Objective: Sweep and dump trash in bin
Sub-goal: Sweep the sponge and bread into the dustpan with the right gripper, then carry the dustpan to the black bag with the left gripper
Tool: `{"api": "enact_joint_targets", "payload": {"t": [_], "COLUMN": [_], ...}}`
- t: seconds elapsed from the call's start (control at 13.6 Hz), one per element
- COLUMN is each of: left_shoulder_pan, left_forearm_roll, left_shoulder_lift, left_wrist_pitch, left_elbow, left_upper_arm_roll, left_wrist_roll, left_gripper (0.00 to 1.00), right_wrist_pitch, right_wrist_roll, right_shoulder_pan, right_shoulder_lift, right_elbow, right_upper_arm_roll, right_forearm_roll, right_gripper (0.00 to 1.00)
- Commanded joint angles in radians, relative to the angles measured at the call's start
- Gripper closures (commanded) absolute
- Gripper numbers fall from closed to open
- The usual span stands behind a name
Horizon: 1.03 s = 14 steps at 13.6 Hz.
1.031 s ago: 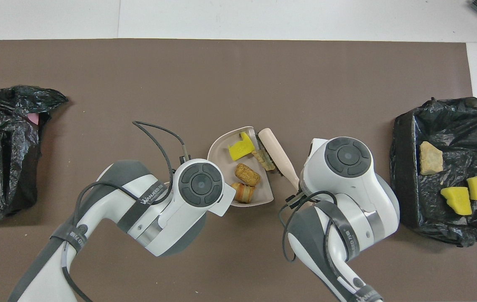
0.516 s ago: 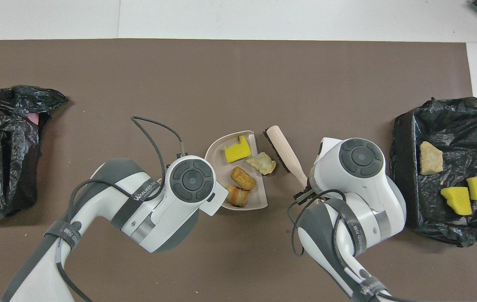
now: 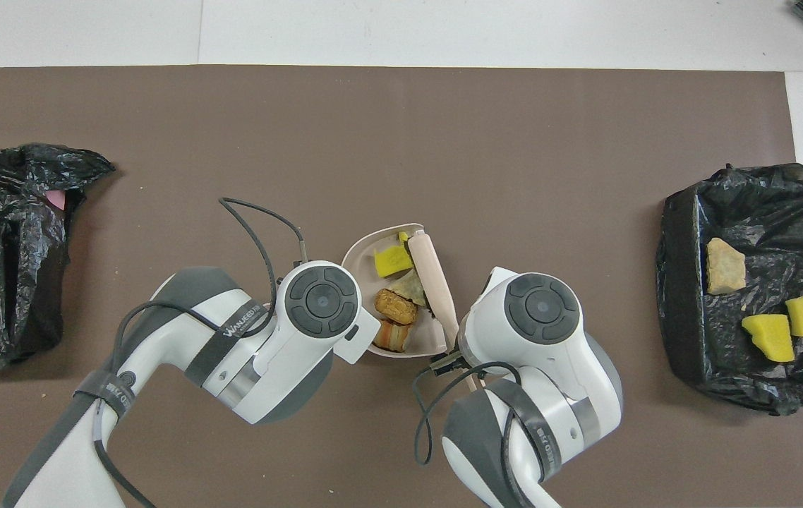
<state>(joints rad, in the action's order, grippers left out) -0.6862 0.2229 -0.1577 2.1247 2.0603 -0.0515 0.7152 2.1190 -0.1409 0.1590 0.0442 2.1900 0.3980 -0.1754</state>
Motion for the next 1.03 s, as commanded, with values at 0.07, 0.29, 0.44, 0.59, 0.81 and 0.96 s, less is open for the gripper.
{"api": "enact_joint_targets", "payload": {"t": [0.07, 0.29, 0.44, 0.59, 0.81, 0.96], "left_shoulder_pan": [0.033, 0.06, 0.077, 0.106, 0.183, 0.252], "left_forearm_roll": [0.004, 0.004, 0.004, 0.004, -0.002, -0.043], "left_shoulder_lift": [0.027, 0.024, 0.027, 0.035, 0.075, 0.113], "left_wrist_pitch": [-0.008, 0.0, 0.003, 0.001, -0.002, -0.003], "left_elbow": [0.029, 0.026, 0.024, 0.017, 0.015, 0.015], "left_upper_arm_roll": [0.001, 0.001, 0.001, 0.002, 0.004, 0.002], "left_wrist_roll": [0.036, 0.118, 0.141, 0.193, 0.281, 0.398], "left_gripper": [1.0, 1.0, 1.0, 1.0, 1.0, 1.0], "right_wrist_pitch": [0.01, -0.15, -0.279, -0.342, -0.395, -0.389], "right_wrist_roll": [-0.031, -0.008, -0.002, -0.014, -0.174, -0.238], "right_shoulder_pan": [0.021, -0.007, -0.032, -0.051, -0.065, -0.035], "right_shoulder_lift": [-0.027, -0.058, -0.079, -0.131, -0.19, -0.245], "right_elbow": [0.014, -0.065, -0.122, -0.119, -0.07, -0.012], "right_upper_arm_roll": [0.001, -0.008, -0.01, -0.01, -0.002, 0.001], "right_forearm_roll": [-0.042, -0.018, 0.008, 0.031, 0.028, -0.04], "right_gripper": [1.0, 1.0, 1.0, 1.0, 1.0, 1.0]}}
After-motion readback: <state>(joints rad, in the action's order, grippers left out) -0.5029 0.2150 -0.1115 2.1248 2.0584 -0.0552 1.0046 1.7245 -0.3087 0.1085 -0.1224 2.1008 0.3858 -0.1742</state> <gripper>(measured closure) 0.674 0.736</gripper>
